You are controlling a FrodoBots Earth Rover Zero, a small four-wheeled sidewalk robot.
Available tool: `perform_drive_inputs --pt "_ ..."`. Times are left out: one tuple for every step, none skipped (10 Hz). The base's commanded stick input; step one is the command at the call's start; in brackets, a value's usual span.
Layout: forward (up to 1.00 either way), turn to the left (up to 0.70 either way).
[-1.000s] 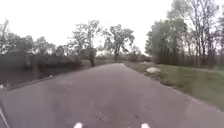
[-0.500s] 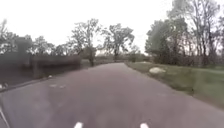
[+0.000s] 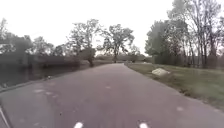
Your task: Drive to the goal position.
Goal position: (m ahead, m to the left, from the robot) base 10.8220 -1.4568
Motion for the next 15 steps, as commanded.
perform_drive_inputs --pt "1.0 0.0" --pt "1.0 0.0" --pt "1.0 0.0" --pt "1.0 0.0" --pt "1.0 0.0" --pt "1.0 0.0" --pt "1.0 0.0" --pt "1.0 0.0" --pt "1.0 0.0" --pt "1.0 0.0" --pt "1.0 0.0" --pt "1.0 0.0" --pt "1.0 0.0" --pt "1.0 0.0" --pt "1.0 0.0"
